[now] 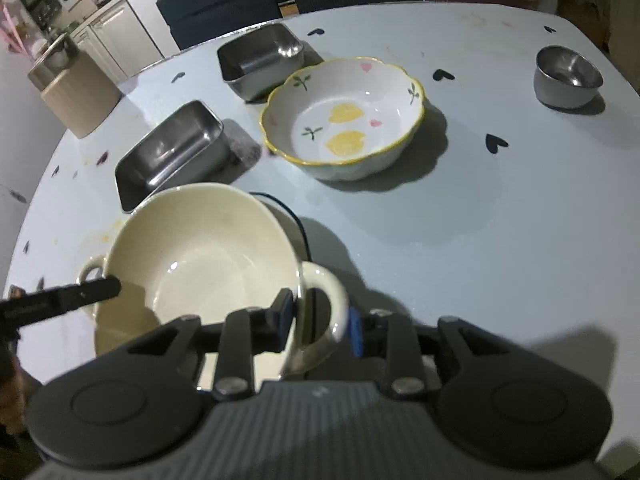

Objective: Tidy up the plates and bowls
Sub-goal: 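Lower the cream bowl onto the white plate and open both grippers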

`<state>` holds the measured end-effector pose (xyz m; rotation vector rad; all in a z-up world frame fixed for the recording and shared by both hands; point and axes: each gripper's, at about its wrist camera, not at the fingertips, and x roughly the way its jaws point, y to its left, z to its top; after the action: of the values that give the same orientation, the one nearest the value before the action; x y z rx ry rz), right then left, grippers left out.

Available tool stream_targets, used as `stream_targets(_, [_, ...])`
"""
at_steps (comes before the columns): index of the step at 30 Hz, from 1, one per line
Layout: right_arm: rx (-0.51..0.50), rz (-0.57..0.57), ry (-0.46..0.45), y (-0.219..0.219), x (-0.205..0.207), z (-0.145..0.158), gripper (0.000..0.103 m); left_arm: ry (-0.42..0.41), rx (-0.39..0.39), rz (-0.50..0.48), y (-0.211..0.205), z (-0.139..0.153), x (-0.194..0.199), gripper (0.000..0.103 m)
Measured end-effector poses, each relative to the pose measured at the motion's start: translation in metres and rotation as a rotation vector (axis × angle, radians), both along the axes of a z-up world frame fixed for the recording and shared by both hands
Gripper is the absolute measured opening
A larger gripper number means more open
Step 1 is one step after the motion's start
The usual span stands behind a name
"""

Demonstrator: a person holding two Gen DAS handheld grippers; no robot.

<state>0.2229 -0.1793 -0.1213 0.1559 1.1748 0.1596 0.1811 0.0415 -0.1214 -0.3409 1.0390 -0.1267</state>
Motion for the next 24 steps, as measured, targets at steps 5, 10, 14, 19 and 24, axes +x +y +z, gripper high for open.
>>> stream_targets(5, [0.005,-0.003,0.002,0.0016,0.0001,0.0003,0.034,0.001,0.004,-0.005,-0.0002,0.0005,-0.0007,0.022])
stream_targets(10, [0.006,0.000,0.001,0.0013,-0.0003,0.0001,0.034,0.002,0.013,-0.010,-0.0009,0.0006,-0.0013,0.023])
stream_targets(14, [0.007,0.001,-0.002,0.0002,-0.0014,0.0001,0.034,0.005,0.017,-0.010,-0.0009,0.0008,-0.0018,0.023])
stream_targets(19, [0.004,0.006,-0.007,0.0009,-0.0014,-0.0006,0.035,0.006,0.022,-0.013,-0.0015,0.0011,-0.0021,0.023])
stream_targets(24, [-0.011,0.015,-0.019,0.0030,-0.0026,-0.0007,0.036,0.009,0.048,-0.025,-0.0039,0.0024,-0.0023,0.025])
